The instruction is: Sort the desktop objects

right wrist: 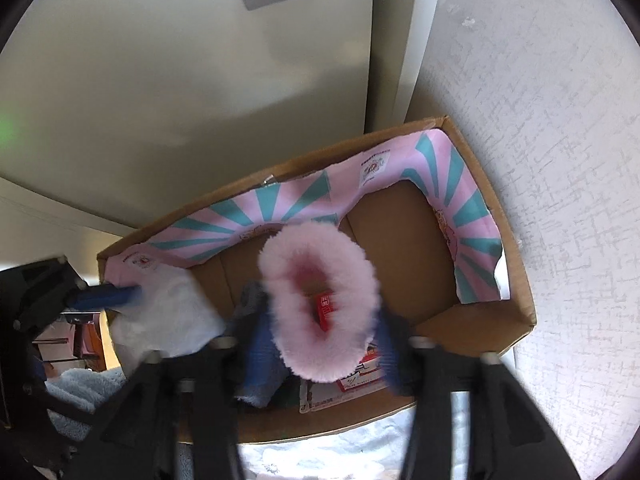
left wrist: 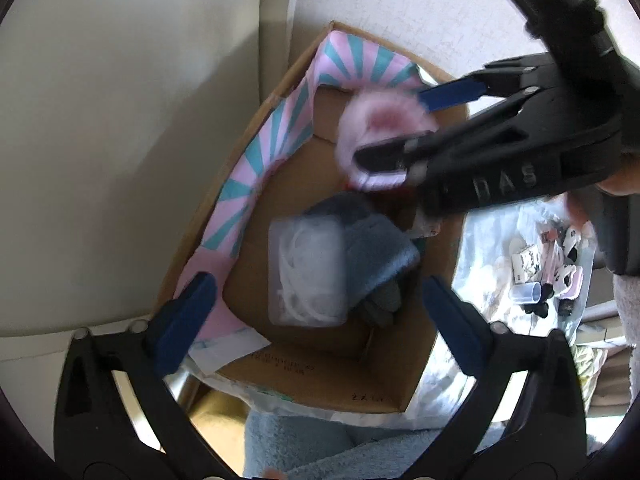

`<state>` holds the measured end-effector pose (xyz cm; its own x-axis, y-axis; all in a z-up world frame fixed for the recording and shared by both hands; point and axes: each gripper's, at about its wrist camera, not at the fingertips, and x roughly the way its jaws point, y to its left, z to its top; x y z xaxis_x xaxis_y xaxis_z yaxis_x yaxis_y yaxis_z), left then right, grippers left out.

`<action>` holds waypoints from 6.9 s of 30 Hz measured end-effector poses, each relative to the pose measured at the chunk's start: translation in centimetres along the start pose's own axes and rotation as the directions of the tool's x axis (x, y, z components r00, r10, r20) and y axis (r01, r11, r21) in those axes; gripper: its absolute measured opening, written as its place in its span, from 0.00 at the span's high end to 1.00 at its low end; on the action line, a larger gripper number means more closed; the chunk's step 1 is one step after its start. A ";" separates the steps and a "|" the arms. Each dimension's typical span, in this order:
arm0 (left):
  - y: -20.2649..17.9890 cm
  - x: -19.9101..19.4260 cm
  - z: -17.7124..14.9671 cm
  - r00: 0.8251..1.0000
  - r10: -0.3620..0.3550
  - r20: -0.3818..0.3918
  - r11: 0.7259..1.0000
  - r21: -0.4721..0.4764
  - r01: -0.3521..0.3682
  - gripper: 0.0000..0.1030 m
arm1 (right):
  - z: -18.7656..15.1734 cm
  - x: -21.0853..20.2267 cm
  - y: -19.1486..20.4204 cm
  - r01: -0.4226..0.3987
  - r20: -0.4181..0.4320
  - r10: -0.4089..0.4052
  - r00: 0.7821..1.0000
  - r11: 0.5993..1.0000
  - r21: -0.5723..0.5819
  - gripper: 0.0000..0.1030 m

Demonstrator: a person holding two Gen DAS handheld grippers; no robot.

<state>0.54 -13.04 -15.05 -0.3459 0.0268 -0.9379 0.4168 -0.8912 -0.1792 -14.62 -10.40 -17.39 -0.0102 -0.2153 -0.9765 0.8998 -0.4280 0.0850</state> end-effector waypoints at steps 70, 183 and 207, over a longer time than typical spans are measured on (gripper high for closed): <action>-28.2 2.9 -7.7 0.973 -0.198 -0.122 0.777 0.585 0.232 0.05 | -44.8 -16.5 -14.2 0.197 0.010 -0.288 0.958 0.681 0.705 0.07; 0.0 -3.5 1.7 0.998 -0.046 0.049 0.994 0.104 0.040 0.74 | -4.2 -6.1 -2.7 0.094 0.016 -0.095 0.995 0.993 0.077 0.70; -1.6 -1.3 2.0 0.998 -0.058 -0.019 0.987 0.149 0.060 0.71 | -1.4 -1.5 -0.4 0.001 -0.074 0.001 0.997 1.000 0.023 0.69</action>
<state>-1.33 -12.51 -12.94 -0.3535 0.0870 -0.9314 0.2654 -0.9454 -0.1890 -14.38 -8.66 -16.24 0.0232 -0.1501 -0.9884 0.8897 -0.4479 0.0889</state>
